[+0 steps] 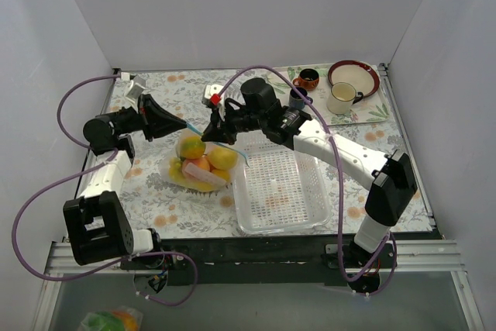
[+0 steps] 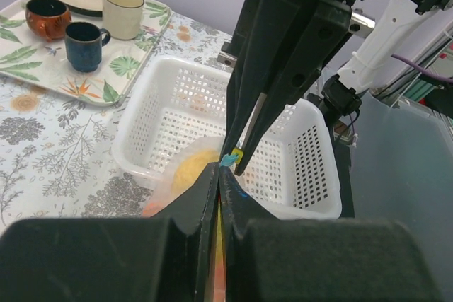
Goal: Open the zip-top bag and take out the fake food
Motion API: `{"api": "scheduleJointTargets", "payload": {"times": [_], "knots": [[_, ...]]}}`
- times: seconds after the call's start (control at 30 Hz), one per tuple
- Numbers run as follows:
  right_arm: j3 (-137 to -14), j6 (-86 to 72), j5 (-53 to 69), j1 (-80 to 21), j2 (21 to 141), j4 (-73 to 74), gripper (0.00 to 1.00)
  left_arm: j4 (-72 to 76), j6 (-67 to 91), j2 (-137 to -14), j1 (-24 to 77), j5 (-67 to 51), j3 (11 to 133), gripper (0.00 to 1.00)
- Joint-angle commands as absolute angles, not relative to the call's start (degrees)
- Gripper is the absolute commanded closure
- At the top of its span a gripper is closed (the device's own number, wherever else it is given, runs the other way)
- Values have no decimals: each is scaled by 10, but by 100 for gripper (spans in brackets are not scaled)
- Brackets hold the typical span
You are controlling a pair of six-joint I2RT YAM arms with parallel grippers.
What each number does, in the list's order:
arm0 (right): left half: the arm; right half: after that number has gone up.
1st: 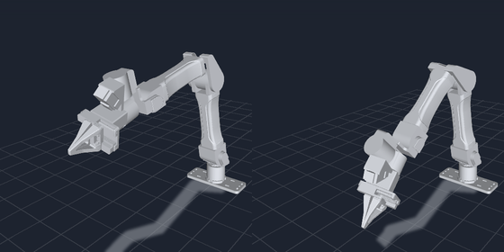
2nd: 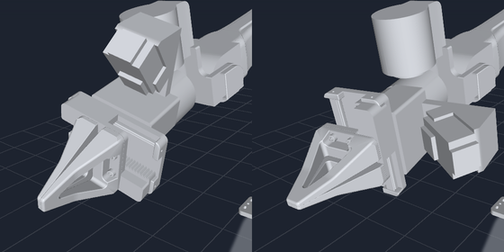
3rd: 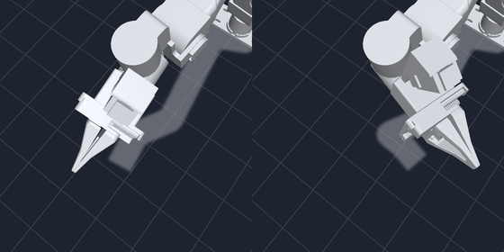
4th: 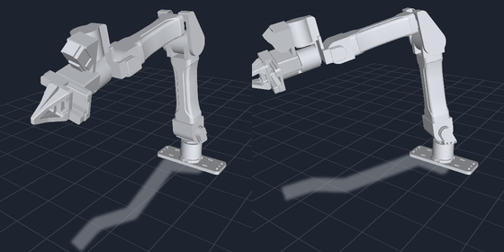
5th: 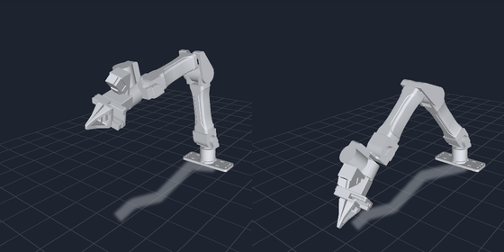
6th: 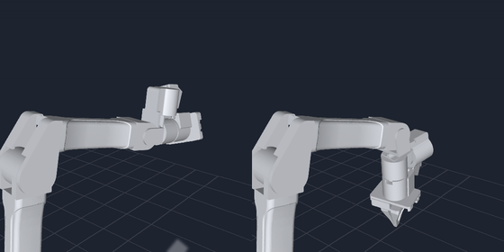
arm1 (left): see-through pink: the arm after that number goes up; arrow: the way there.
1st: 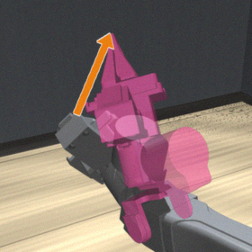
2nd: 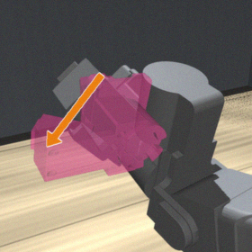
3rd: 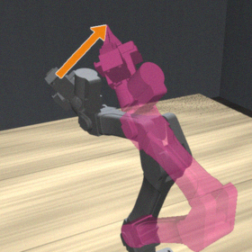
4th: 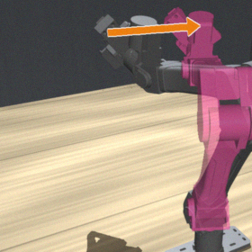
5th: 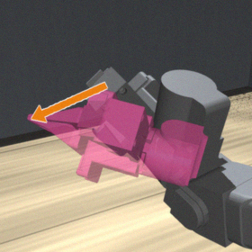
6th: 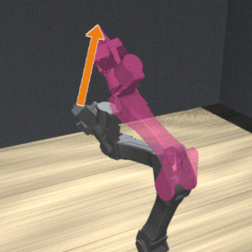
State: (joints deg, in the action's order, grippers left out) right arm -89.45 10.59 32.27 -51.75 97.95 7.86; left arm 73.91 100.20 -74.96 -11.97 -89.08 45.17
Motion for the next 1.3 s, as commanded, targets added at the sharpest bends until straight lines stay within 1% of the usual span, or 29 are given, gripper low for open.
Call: {"api": "scheduleJointTargets", "payload": {"times": [0.0, 0.1, 0.23, 0.33, 0.4, 0.47, 0.5, 0.53, 0.57, 0.63, 0.67, 0.8, 1.27], "knots": [[-845, 115, 306, -510, 952, 132, 99, 1032, 1009, -750, -155, -1027, 506, 100], [-819, 119, 299, -505, 936, 130, 99, 1035, 1008, -761, -182, -1027, 520, 100], [-752, 113, 289, -497, 909, 100, 99, 1041, 1012, -794, -222, -1026, 566, 100], [-729, 103, 286, -497, 892, 84, 99, 1054, 1043, -830, -240, -1025, 590, 100], [-727, 95, 285, -496, 891, 71, 99, 1050, 1057, -825, -239, -1024, 583, 100], [-746, 92, 290, -496, 896, 70, 99, 1041, 1058, -799, -215, -1027, 535, 99], [-755, 90, 293, -496, 903, 73, 99, 1036, 1057, -768, -202, -1028, 513, 88], [-766, 89, 296, -496, 906, 76, 99, 1025, 1057, -753, -189, -1027, 497, 64], [-779, 86, 303, -496, 910, 79, 99, 1018, 1055, -741, -159, -1028, 484, 44], [-815, 79, 309, -496, 920, 87, 99, 1004, 1048, -715, -132, -1028, 456, 32], [-826, 77, 314, -496, 923, 90, 99, 998, 1044, -708, -108, -1027, 453, 29], [-872, 65, 322, -497, 928, 89, 99, 979, 1037, -701, -86, -1027, 454, 28], [-890, 47, 345, -497, 928, 85, 99, 979, 1009, -715, -84, -1028, 450, 32]]}}
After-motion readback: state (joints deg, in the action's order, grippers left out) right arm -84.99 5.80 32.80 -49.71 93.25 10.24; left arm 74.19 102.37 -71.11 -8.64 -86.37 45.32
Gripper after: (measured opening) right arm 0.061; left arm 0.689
